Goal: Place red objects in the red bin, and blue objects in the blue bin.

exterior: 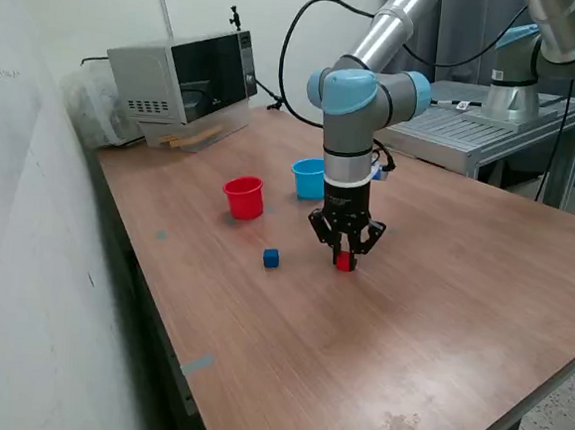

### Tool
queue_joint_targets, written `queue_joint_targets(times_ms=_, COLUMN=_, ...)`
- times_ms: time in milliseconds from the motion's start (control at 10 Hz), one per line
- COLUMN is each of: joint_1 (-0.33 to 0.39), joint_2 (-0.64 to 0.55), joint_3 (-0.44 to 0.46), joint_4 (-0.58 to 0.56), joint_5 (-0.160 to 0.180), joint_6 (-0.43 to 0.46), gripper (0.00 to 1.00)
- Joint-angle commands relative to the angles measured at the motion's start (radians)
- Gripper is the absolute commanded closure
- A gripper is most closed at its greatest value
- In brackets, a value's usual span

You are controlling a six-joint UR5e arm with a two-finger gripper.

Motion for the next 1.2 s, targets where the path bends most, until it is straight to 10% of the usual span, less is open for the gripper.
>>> queue_joint_targets(times_ms=0, joint_1=0.001, joint_2=-0.003, joint_3=-0.011, joint_4=-0.001, joint_5=-0.106, joint_6=-0.005, gripper=1.00)
queue_joint_targets(times_ms=500, joint_1=-0.045, joint_2=-0.187, joint_3=0.064, joint_4=0.022, joint_5=-0.175, joint_6=0.005, gripper=1.00)
queue_joint_targets(times_ms=1100, joint_1=-0.181, joint_2=-0.425, joint_3=0.319, joint_4=0.014, joint_5=-0.153, joint_6=0.003, gripper=1.00)
